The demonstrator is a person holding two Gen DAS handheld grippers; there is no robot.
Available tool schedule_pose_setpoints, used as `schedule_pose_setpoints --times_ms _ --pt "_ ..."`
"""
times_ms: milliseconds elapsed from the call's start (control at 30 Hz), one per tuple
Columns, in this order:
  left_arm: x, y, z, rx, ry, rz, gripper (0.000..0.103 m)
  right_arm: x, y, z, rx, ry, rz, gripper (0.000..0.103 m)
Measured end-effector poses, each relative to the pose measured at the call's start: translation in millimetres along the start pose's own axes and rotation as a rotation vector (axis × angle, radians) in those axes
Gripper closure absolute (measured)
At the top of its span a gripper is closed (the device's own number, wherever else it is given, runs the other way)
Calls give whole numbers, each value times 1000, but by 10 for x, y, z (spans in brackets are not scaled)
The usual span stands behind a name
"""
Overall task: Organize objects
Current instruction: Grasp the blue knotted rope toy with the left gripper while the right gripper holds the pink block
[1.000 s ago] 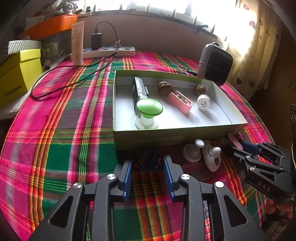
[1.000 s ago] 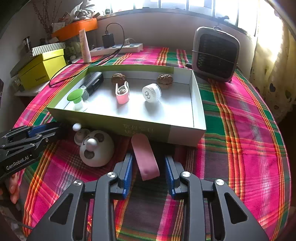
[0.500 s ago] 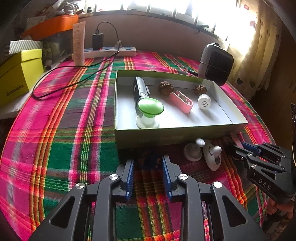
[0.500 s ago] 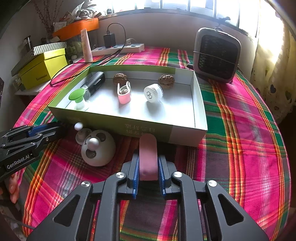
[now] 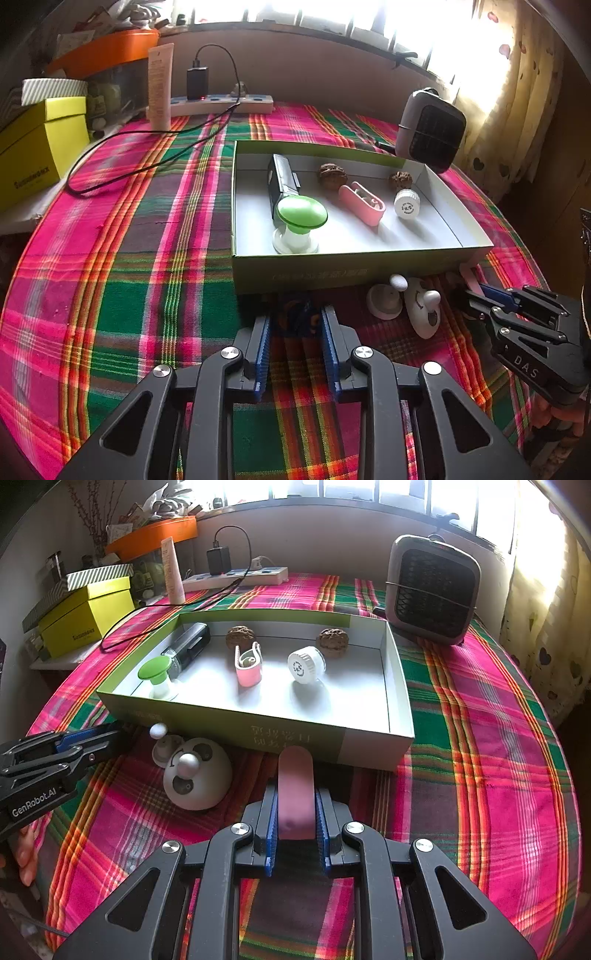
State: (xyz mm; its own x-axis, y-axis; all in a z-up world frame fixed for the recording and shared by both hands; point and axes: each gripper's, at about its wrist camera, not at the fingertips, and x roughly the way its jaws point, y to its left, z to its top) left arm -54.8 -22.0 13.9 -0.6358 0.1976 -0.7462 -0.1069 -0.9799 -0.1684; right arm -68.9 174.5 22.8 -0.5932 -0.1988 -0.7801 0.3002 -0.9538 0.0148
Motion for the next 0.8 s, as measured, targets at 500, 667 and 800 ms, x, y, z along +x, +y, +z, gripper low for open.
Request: schedule_pose_setpoints --times_ms 500,667,800 --pt "-38 -14 -11 3 -3 -3 80 -47 42 -26 10 -13 11 84" --pt "-76 -30 -14 5 -7 -7 80 -62 50 -33 10 -15 13 84" --pt "-103 -51 -10 7 -11 -8 80 -87 52 -32 13 -21 14 84"
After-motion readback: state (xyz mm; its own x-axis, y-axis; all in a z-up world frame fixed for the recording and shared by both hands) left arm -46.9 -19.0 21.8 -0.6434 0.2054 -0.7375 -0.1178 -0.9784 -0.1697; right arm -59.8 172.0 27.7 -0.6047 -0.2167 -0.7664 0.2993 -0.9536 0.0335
